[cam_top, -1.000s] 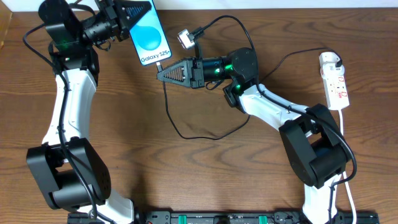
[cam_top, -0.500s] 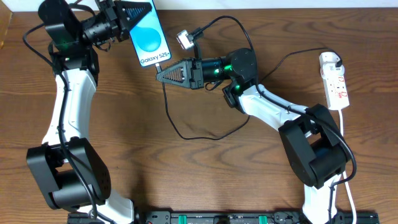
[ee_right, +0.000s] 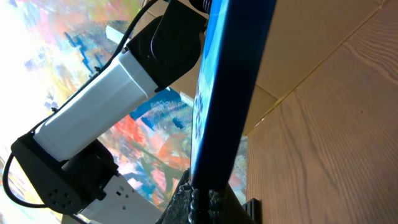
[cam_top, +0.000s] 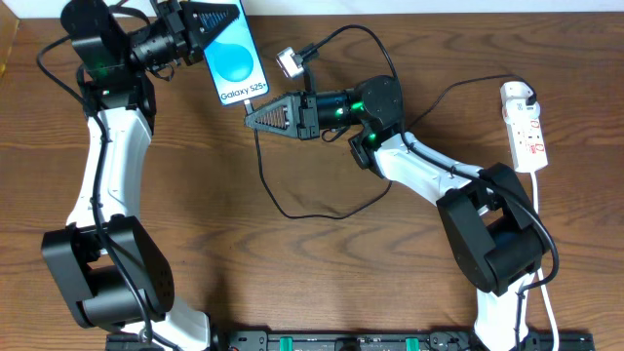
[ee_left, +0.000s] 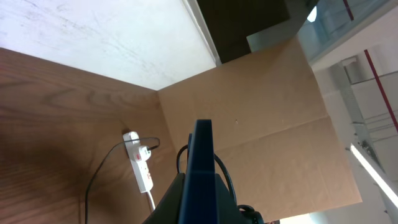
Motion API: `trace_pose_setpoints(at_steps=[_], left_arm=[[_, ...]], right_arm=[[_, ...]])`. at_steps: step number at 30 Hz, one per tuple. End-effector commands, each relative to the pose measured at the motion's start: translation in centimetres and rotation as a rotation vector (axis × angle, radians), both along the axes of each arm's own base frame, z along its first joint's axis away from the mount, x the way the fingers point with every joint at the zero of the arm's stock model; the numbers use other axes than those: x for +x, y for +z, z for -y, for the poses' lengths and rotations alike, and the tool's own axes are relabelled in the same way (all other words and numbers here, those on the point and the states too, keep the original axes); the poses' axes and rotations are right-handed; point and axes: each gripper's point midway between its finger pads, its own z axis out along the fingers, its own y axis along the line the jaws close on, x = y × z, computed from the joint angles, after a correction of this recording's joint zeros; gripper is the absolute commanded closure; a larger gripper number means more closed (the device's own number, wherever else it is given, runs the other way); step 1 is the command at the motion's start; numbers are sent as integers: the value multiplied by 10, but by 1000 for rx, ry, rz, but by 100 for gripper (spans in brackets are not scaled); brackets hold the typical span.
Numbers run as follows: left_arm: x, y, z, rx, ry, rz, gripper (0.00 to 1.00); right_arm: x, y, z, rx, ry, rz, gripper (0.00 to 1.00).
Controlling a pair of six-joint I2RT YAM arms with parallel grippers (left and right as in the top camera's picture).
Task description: Plug charger to phone and switch on socket
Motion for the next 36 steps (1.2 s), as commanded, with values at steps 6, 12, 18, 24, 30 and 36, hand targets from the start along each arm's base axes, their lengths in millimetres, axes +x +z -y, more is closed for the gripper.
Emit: trace_pose_setpoints(at_steps=[6,12,18,24,30,36], left_arm=[[-11,8,14,29,-65,74,93],[-16,8,15,37,-93,88,92],[-22,7,18,39,-131,89,93],[-31,6,20,43,-185,91,93],[-34,6,21,44,-203,91,93],[-34,6,21,44,-204,91,92]], right_arm=[[8,5,-2,18,-45,-34,99],[11,5,-2,21,-57,-40,99],[11,5,-2,24,-61,-29,99],[11,5,-2,25,-62,-22,99],[15,2,-3,17,-79,-33,99],[17,2,-2,18,-87,-34,99]])
